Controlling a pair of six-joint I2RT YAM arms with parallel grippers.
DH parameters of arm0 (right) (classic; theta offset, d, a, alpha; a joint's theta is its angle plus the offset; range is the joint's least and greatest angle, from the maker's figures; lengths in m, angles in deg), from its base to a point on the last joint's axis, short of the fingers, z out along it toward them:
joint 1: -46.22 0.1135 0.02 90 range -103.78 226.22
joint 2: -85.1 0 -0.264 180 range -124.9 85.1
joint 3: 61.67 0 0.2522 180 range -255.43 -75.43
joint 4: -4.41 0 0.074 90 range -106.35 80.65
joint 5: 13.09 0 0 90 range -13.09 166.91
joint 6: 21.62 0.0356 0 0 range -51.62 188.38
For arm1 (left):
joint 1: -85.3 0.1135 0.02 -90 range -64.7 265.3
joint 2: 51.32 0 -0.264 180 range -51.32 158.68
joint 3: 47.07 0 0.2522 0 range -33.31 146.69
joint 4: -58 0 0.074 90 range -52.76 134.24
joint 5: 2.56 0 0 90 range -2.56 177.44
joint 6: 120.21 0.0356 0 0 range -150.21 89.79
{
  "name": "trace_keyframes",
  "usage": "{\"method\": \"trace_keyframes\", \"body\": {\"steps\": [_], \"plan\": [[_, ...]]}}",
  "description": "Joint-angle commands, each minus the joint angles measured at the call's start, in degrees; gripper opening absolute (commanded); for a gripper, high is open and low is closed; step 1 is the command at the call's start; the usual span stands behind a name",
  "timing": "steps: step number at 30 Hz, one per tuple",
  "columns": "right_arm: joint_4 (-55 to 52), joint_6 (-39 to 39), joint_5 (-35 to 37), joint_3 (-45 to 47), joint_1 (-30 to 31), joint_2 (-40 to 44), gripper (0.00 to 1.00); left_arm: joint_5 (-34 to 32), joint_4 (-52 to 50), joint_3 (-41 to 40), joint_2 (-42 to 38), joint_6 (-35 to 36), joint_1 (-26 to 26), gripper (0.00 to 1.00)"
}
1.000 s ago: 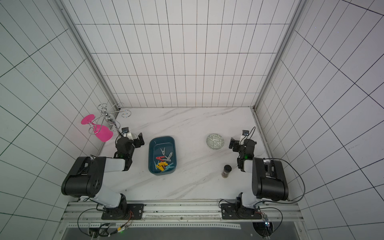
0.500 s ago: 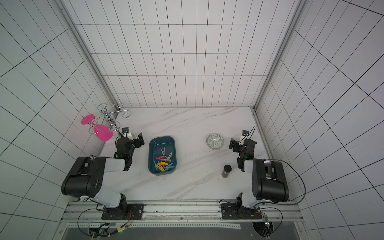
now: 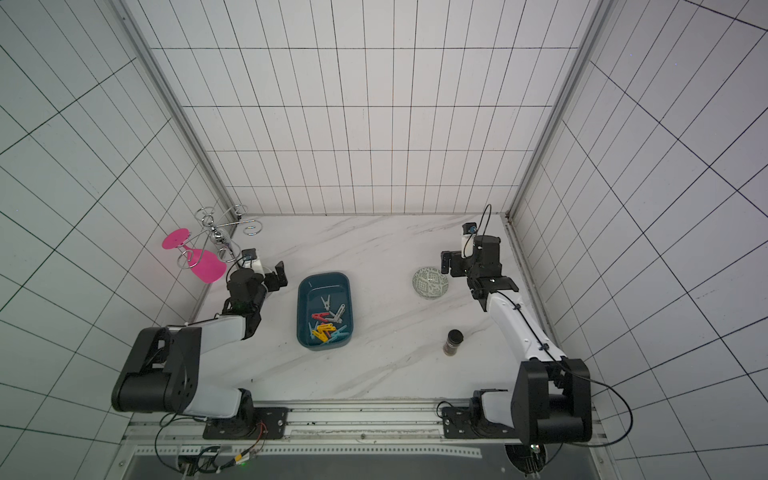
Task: Take the clothespins out of the storage box
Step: Move the storage box to the center of the board.
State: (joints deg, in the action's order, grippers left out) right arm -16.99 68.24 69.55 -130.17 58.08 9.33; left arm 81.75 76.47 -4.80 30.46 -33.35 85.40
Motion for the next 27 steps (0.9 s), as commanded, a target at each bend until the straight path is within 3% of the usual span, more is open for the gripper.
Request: {"method": "trace_keyframes", "body": {"steps": [1, 7, 13, 19, 27], "plan": [[-14.0, 3.6, -0.3, -5.6, 6.6, -3.7, 0.99, 2.8, -8.2, 1.7, -3.9, 3.0, 0.1, 0.99], [-14.7, 7.0, 0.6, -10.6, 19.3, -10.3, 0.99, 7.1, -16.5, 1.9, -11.1, 5.0, 0.1, 0.99], [-19.7, 8.3, -4.8, -19.5, 27.7, -21.5, 0.99, 9.2, -21.9, 1.8, -16.4, 7.2, 0.0, 0.99], [-24.0, 7.0, -7.3, -29.4, 32.4, -31.9, 0.99, 9.8, -23.2, 0.9, -18.4, 9.8, -0.4, 0.98], [-27.8, 7.6, -4.1, -37.6, 36.1, -39.5, 0.99, 6.6, -23.4, 0.2, -19.0, 9.7, -2.2, 0.98]]}}
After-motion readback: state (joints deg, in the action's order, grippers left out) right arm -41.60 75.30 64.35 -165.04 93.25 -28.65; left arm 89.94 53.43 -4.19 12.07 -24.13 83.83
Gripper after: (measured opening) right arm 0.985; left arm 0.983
